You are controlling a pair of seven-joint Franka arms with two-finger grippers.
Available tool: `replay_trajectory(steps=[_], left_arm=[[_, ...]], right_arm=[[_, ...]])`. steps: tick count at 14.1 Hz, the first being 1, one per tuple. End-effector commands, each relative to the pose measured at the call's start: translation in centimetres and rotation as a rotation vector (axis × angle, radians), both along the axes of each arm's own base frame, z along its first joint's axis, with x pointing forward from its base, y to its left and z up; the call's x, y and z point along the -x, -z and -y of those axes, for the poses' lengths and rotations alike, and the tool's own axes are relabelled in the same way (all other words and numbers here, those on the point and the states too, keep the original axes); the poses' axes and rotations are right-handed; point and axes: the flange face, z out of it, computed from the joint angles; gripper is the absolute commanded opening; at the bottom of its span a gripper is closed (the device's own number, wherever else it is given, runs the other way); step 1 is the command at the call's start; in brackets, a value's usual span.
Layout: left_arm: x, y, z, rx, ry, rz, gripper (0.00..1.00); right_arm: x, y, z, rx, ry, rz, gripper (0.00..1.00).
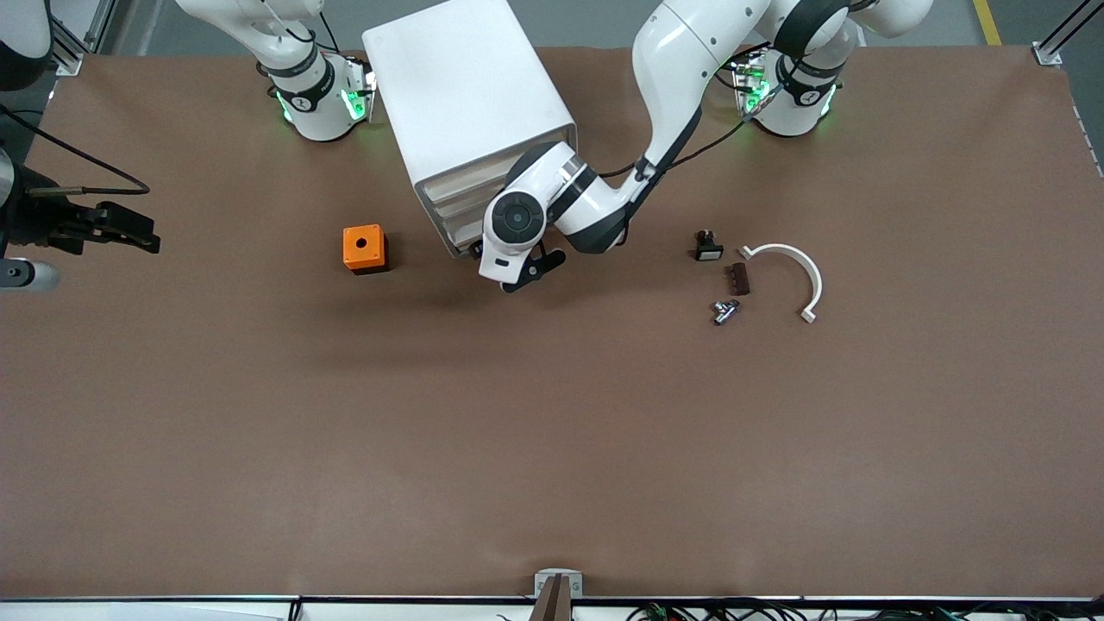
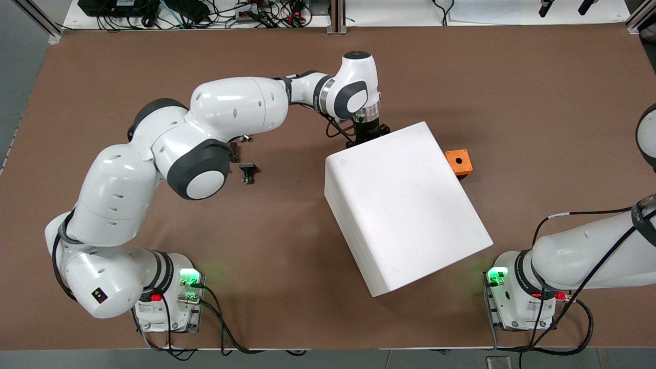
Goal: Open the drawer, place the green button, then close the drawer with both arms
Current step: 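Push the drawer closed with the left gripper while the right gripper returns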
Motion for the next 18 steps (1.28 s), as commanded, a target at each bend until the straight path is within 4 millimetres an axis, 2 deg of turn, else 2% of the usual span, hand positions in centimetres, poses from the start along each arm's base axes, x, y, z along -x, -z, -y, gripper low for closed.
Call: replay_trajectory(steps=[1, 6, 12, 15, 17, 18], left_arm=[[0.6, 0.5, 0.0, 0.029, -0.026, -0.056, 0.99], [0.7, 0.5, 0.0, 0.06, -0.071, -0.111, 0.99], [-0.9, -0.9, -0.7, 0.065, -0.094, -0.083, 1.0], [-4.1, -3.6, -2.6, 0.099, -0.127, -0.049, 1.0], [-6.8, -6.5, -4.6, 0.112, -0.169, -0.008, 1.0], [-8.2, -8.6, -6.0, 0.107, -0.172, 0.033, 1.0]], right_arm=[[0.6, -0.5, 0.0, -0.012, 0.004, 0.001, 1.0], [1.7, -0.9, 0.0, -0.01, 0.004, 0.035, 1.0], [3.1, -1.0, 0.3, -0.009, 0.009, 0.06, 1.0], [4.5, -0.9, 0.2, -0.007, 0.007, 0.107, 1.0], [4.8, -0.9, 0.1, -0.009, 0.009, 0.113, 1.0], [4.8, -1.0, 0.1, -0.01, 0.009, 0.116, 1.0]])
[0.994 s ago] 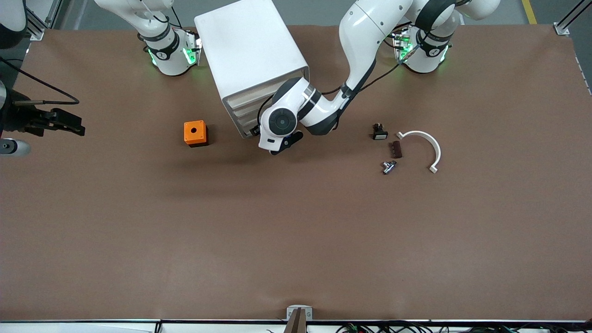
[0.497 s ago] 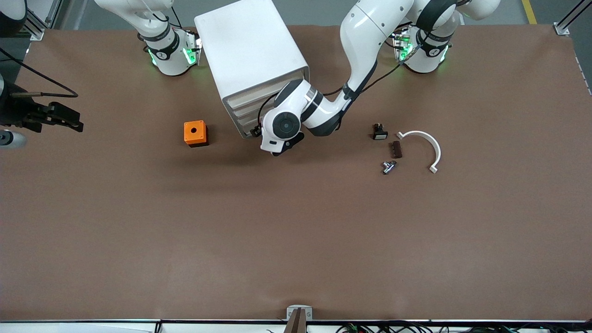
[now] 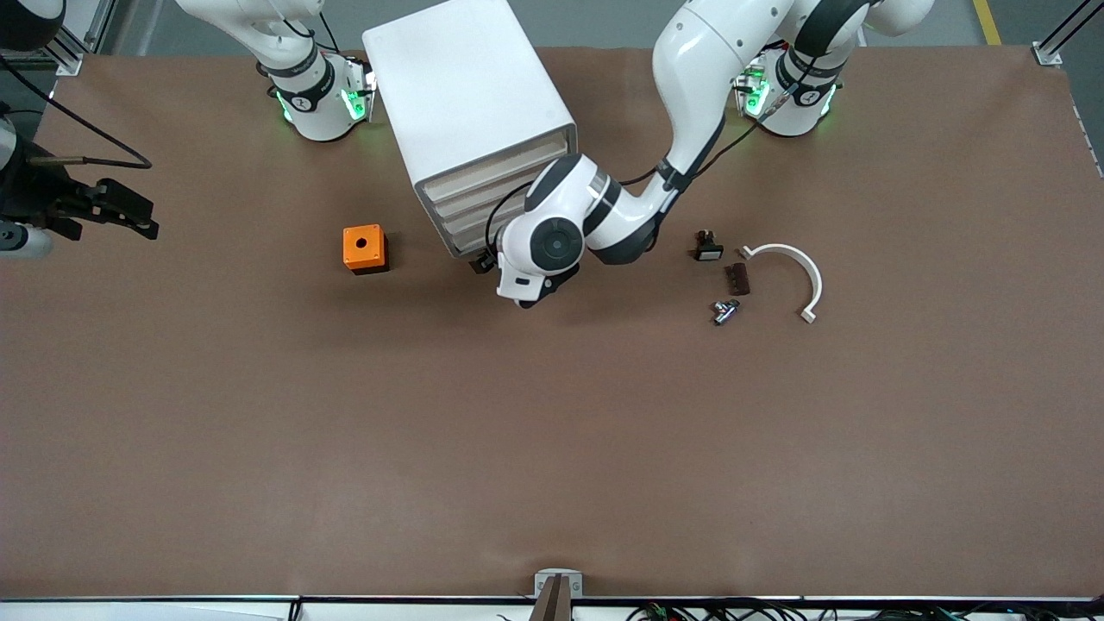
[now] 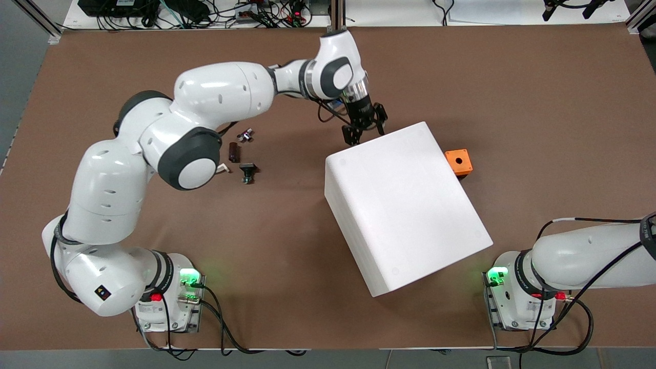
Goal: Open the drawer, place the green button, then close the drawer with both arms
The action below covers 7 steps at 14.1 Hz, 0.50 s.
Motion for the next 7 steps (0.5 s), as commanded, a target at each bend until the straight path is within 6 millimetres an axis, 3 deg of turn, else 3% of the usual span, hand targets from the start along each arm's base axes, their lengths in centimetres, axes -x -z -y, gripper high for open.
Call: replay_trajectory(steps=[1, 4, 7], left_arm=[[-3.4, -5.7, -4.0, -0.006, -0.029, 0.067, 1.0], [-6.6, -12.2, -8.8, -0.014, -0.046, 0.129, 1.0], [-8.5, -18.5, -13.9, -0.009, 0.005, 0.201, 1.0]], right_arm=[[1.2, -0.3, 0.2, -0.013, 0.01, 0.021, 1.0], [1.4, -0.4, 0.2, -0.013, 0.011, 0.019, 1.0], [1.4, -0.5, 0.0, -0.032, 0.012, 0.021, 1.0]])
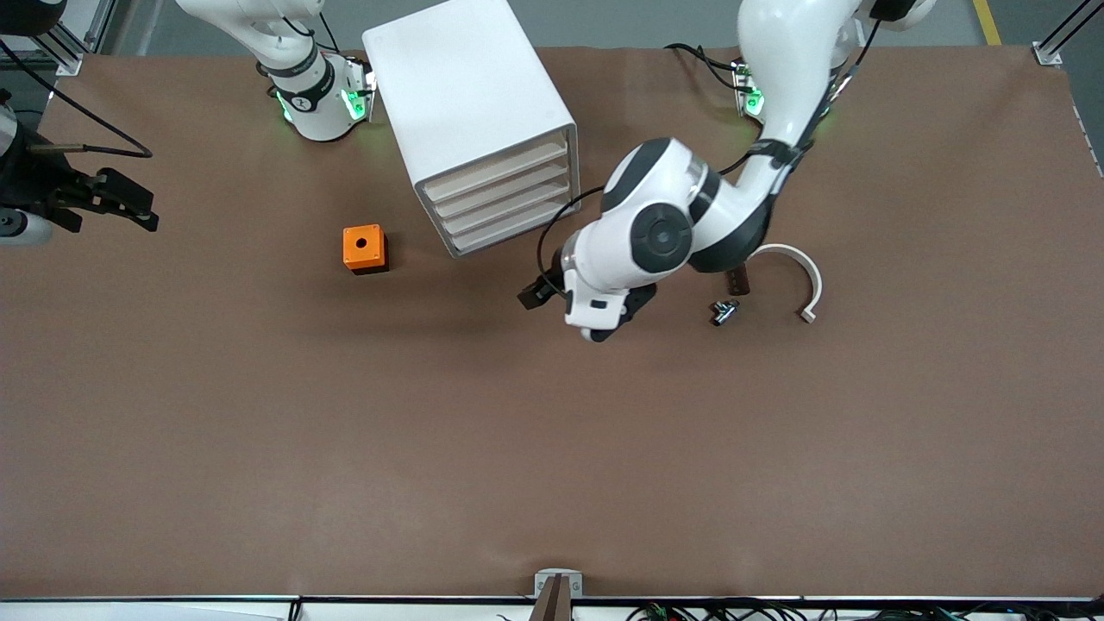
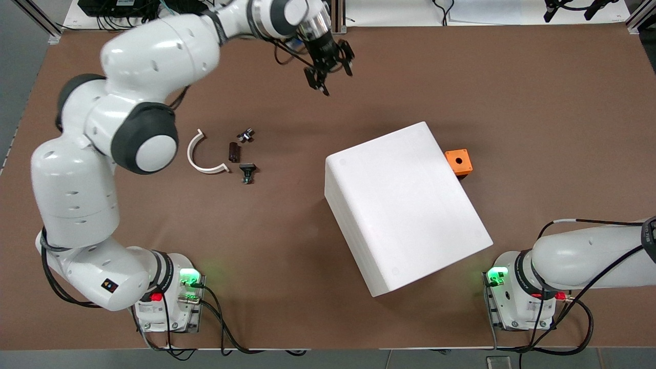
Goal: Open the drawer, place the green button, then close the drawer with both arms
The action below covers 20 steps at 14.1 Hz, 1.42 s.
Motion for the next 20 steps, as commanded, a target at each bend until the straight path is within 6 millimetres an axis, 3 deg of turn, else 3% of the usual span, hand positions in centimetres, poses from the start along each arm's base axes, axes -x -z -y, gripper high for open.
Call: replay_trajectory(steps=[1, 6, 9, 16, 20], left_arm=[[-0.6, -5.2, -4.7, 0.0, 0.053, 0.04, 1.0], [-0.7, -11.6, -13.8, -0.013, 0.277, 0.059, 1.0], [0.2, -14.0, -17.5, -0.133, 0.412, 0.093, 0.99], [-1.2, -15.0, -28.5, -0.155, 0.582, 0.074, 0.99], [-0.3, -14.6, -31.7, -0.222, 0.643, 0.068, 0.99]], right_arm=[[0.9, -0.3, 0.2, -0.024, 0.013, 0.014, 1.0], [0.9, -0.6, 0.3, -0.024, 0.015, 0.026, 1.0], [1.1, -1.0, 0.1, -0.042, 0.016, 0.04, 1.0], [1.1, -1.1, 0.4, -0.058, 0.024, 0.045, 1.0], [1.1, -1.2, 0.4, -0.058, 0.023, 0.046, 1.0]])
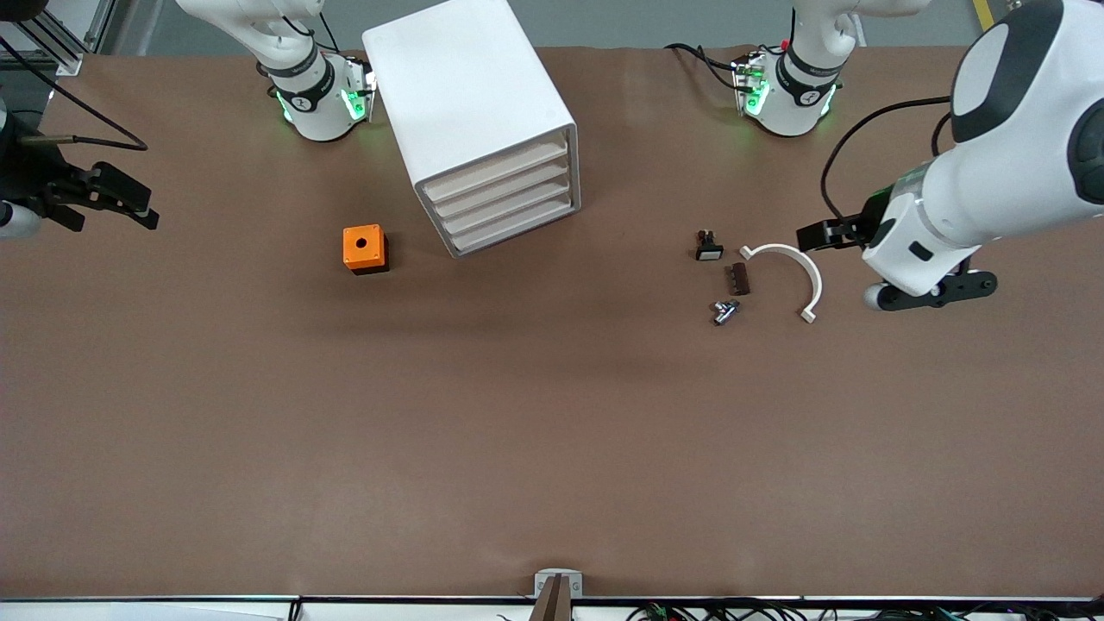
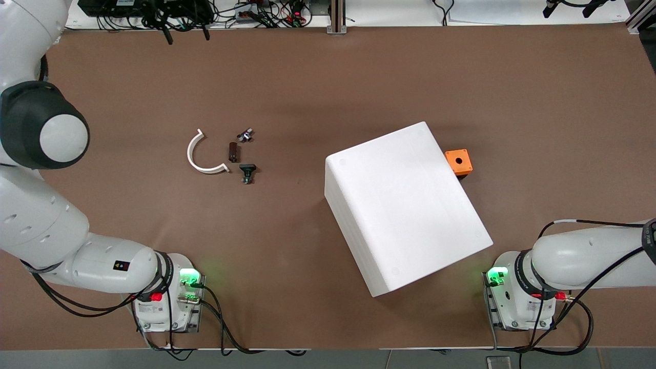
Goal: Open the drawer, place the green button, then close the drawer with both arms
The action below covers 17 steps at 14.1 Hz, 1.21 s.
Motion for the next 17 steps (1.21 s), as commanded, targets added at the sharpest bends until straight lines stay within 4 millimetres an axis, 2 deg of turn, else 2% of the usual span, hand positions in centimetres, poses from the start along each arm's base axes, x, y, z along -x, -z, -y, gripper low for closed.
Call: replay_trajectory(steps=[1, 3, 6, 10, 15, 17], left_arm=[[1.6, -0.6, -2.6, -0.023, 0.041, 0.016, 0.99], [1.8, -1.0, -4.6, -0.003, 0.071, 0.021, 0.99], [1.1, -0.5, -8.3, 0.02, 0.094, 0.025, 1.0], [1.0, -0.8, -9.3, 0.024, 0.089, 0.054, 1.0], [1.0, -2.7, -10.0, 0.0, 0.083, 0.109, 1.0], [1.5, -4.0, -10.1, -0.001, 0.083, 0.142, 1.0]], right_arm=[[0.8, -0.4, 0.3, -0.016, 0.011, 0.015, 1.0], [0.8, -0.4, 0.2, -0.015, 0.01, 0.016, 1.0], [0.8, -0.6, 0.2, -0.017, 0.01, 0.022, 1.0], [0.9, -0.8, 0.1, -0.018, 0.011, 0.028, 1.0], [1.0, -0.9, 0.0, -0.044, 0.014, 0.03, 1.0], [1.0, -0.9, 0.1, -0.046, 0.016, 0.029, 1.0]])
